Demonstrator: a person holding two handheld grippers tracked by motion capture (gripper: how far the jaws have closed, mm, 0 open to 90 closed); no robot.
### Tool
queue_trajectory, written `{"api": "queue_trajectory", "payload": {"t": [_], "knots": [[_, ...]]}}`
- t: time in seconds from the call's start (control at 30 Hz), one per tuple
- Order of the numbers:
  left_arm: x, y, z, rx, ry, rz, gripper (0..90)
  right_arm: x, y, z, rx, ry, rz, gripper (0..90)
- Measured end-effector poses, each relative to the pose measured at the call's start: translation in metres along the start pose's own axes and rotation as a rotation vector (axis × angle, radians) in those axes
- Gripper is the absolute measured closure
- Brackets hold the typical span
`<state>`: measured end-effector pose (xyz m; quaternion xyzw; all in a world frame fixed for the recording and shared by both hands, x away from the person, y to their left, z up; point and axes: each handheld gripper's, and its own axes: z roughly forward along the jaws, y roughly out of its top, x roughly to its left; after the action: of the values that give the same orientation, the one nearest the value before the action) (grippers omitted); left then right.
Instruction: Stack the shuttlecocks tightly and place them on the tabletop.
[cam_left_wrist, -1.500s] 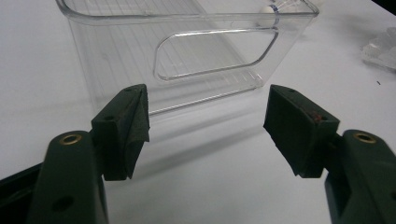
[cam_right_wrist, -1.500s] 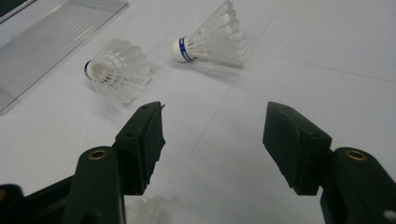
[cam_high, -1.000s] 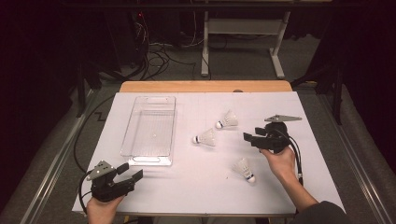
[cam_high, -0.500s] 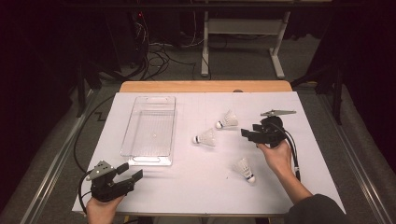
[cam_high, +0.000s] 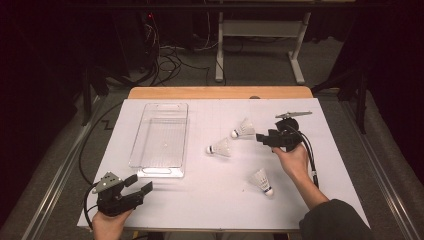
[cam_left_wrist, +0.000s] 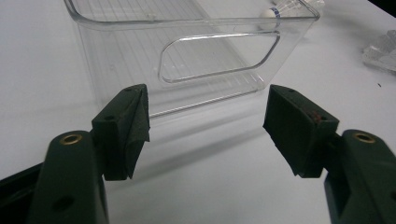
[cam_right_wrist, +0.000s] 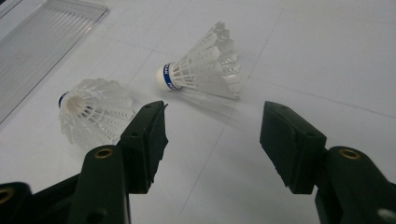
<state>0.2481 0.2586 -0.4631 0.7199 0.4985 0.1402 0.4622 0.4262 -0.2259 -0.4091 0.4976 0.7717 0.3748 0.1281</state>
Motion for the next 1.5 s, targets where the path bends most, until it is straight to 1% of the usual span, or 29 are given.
{"api": "queue_trajectory", "payload": {"t": [0.13, 0.2, 0.33, 0.37, 0.47, 0.5, 0.67, 0.83, 1.1, 1.2, 1.33, 1.5], "knots": [[0.000, 0.000, 0.000, 0.000, 0.000, 0.002, 31.9, -0.001, 0.006, 0.006, 0.024, 0.002, 0.005, 42.8], [0.000, 0.000, 0.000, 0.000, 0.000, 0.002, 32.0, -0.002, 0.008, 0.007, 0.027, 0.001, 0.002, 42.9], [0.000, 0.000, 0.000, 0.000, 0.001, 0.003, 31.9, -0.002, 0.013, 0.011, 0.032, 0.000, 0.007, 43.3], [0.000, 0.000, 0.000, 0.000, 0.001, 0.003, 31.9, -0.002, 0.015, 0.013, 0.040, 0.000, 0.016, 43.5], [0.000, 0.000, 0.000, 0.000, 0.001, 0.004, 31.9, -0.002, 0.018, 0.015, 0.043, 0.000, 0.014, 43.7], [0.000, 0.000, 0.000, 0.002, 0.001, 0.005, 31.9, -0.002, 0.019, 0.016, 0.046, -0.003, 0.022, 43.9], [0.000, 0.000, 0.000, 0.001, 0.004, 0.007, 32.0, -0.002, 0.025, 0.022, 0.055, -0.002, 0.023, 44.4], [-0.001, 0.001, 0.000, 0.005, 0.008, 0.017, 32.0, -0.002, 0.031, 0.027, 0.066, -0.014, 0.012, 44.5], [-0.001, 0.001, 0.000, 0.001, 0.007, 0.015, 32.0, -0.001, 0.042, 0.032, 0.073, -0.018, 0.015, 45.3], [-0.001, 0.001, 0.000, 0.001, 0.007, 0.015, 32.0, -0.001, 0.047, 0.035, 0.073, -0.024, 0.025, 45.3], [-0.001, 0.001, 0.000, 0.003, 0.007, 0.017, 32.0, -0.002, 0.049, 0.040, 0.088, -0.029, 0.022, 45.3], [-0.001, 0.001, 0.000, 0.003, 0.007, 0.019, 32.0, -0.002, 0.053, 0.046, 0.103, -0.032, 0.031, 46.6]]}}
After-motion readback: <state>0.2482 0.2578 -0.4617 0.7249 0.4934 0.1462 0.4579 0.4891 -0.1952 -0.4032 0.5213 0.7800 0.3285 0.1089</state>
